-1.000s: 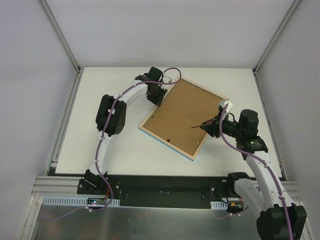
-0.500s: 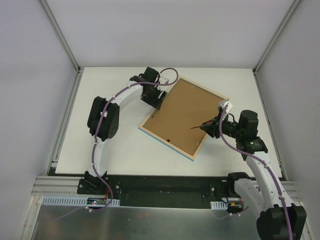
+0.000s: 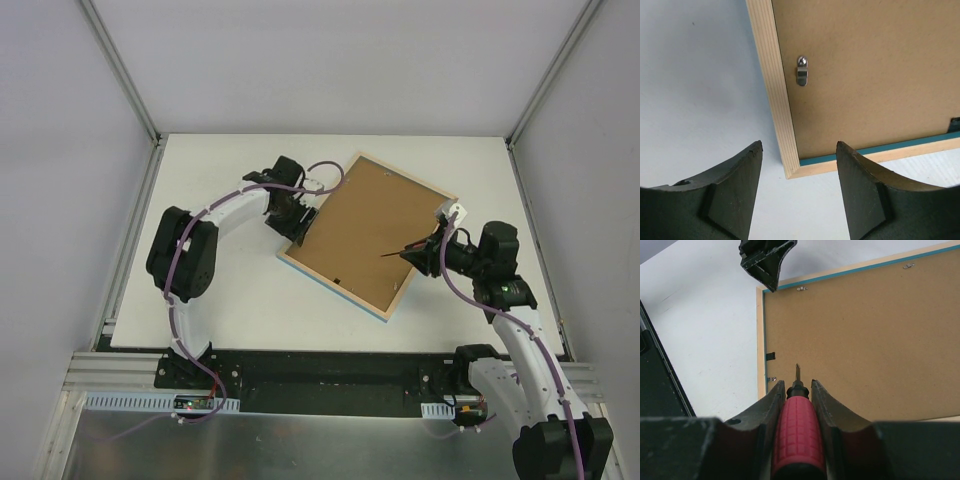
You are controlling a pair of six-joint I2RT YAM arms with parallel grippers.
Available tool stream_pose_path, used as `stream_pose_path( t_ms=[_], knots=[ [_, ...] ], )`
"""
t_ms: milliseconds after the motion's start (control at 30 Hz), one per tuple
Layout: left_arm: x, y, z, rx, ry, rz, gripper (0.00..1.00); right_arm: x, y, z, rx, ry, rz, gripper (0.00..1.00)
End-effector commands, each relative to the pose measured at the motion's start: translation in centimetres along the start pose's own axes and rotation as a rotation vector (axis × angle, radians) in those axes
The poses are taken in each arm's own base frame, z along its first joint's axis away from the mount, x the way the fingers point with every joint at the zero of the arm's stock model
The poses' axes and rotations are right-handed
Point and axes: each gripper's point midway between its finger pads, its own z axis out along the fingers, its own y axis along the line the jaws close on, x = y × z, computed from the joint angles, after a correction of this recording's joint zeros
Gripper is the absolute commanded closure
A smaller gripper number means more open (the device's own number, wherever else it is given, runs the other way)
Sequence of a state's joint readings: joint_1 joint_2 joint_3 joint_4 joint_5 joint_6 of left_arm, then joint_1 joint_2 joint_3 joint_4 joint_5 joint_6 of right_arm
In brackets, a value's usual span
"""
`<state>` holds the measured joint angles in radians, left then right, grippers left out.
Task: Take the photo out of the frame
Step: Adjust the photo frame at the center of the board.
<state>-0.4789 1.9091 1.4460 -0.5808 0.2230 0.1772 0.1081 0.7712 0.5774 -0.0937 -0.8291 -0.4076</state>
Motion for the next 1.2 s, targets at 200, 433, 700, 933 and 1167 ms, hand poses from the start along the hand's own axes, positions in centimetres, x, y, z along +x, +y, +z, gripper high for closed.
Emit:
stream_pose_path(
  t_ms=[200, 433, 700, 933, 1167],
  knots=[
    [1.2, 2.2, 1.4, -0.111, -0.005, 0.093, 0.45, -1.6, 0.5, -0.2, -0.033, -0.057, -0.063, 0.99],
    [2.1, 2.3, 2.5, -0.101, 0.017, 0.098, 0.6, -1.5, 0.5, -0.1, -0.035, -0.054, -0.058, 0.99],
    [1.2, 4.7, 2.9, -0.187, 0.017, 0.086, 0.77, -1.5, 0.4, -0.1, -0.034, -0.056, -0.054, 0.99],
    [-1.9, 8.5, 2.8, -0.276, -0.026, 0.046, 0.81, -1.6, 0.5, -0.1, -0.037, -0.057, -0.051, 0.99],
    [-5.9, 12.4, 2.4, -0.401, -0.071, 0.059, 0.62, -1.4, 0.5, 0.0, -0.04, -0.053, -0.039, 0.99]
  ],
)
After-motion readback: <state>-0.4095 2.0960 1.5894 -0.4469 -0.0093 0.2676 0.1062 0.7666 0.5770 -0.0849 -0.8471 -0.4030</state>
